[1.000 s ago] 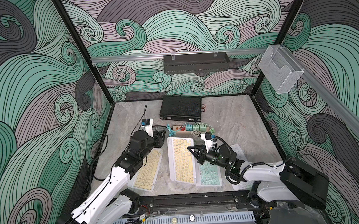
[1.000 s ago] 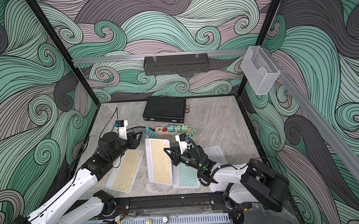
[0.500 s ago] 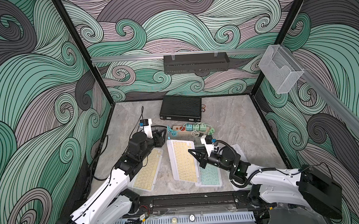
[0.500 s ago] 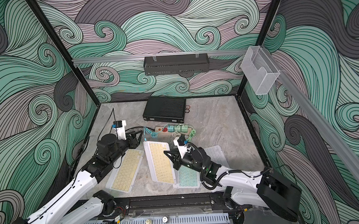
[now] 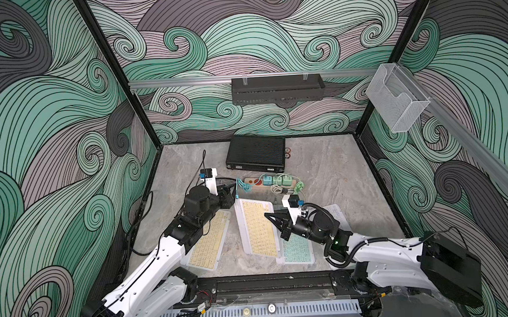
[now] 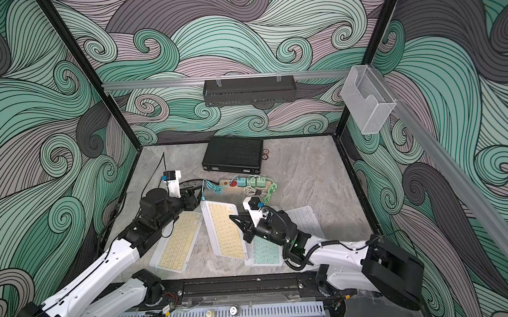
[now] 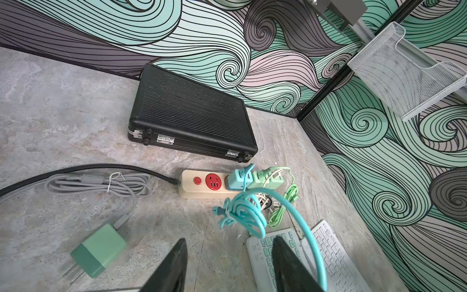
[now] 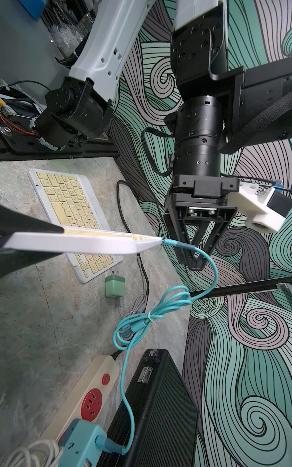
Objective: Unplug the wireless keyboard
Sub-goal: Pick up the keyboard from the center of the board, then remove the power cord from the keyboard.
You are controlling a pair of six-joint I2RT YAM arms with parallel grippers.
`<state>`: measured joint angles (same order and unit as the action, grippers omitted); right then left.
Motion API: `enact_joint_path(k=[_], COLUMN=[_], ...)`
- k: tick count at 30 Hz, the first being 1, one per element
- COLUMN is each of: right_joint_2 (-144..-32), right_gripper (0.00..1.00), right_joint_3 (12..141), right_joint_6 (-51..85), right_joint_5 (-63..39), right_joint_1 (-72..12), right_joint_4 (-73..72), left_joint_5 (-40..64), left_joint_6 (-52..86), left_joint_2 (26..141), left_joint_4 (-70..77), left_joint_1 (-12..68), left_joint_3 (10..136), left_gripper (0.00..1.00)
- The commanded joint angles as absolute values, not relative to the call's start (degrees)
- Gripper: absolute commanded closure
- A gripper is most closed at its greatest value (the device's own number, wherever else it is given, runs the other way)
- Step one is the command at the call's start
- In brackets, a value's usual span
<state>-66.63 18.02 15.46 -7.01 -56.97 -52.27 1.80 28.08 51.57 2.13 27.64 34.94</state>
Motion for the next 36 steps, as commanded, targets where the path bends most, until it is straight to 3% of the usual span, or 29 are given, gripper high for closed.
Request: enact_joint_path(k=[1, 6, 13, 19, 25, 36], right_joint_2=[-66.7, -67.2, -67.2, -66.7, -66.6, -66.6], right_gripper=[1.0, 1.0, 1.0, 1.0, 1.0, 1.0], right_joint_3=[17.4, 17.6, 17.3, 17.4, 17.5, 17.8], right_joint_6=[12.0, 12.0, 12.4, 12.3, 12.3, 12.2], right_joint_5=[-6.7, -5.5, -4.1, -4.2, -3.9, -2.9], right_joint_1=[-57.7, -58.3, -58.3, -58.4, -58.6, -58.7], right_joint_4=[-53.6, -53.3, -53.5, -52.9, -52.8, -51.9], left_joint_5=[1.8, 2.5, -8.8, 3.6, 11.4, 11.8], left_joint_6=[28.8, 29.2, 32.4, 28.3, 27.3, 26.7], left_joint_2=[52.4, 51.2, 41.6, 39.3, 47.9, 51.2], left_joint_4=[1.6, 1.3, 0.5, 8.8, 7.7, 6.6], left_joint_1=[27.9, 27.9, 27.9, 27.9, 27.9, 28.2], left_joint_3=[37.9, 37.7, 32.7, 29.6, 34.3, 35.7], left_gripper=[0.47, 0.51, 0.53, 0.47, 0.5, 0.54])
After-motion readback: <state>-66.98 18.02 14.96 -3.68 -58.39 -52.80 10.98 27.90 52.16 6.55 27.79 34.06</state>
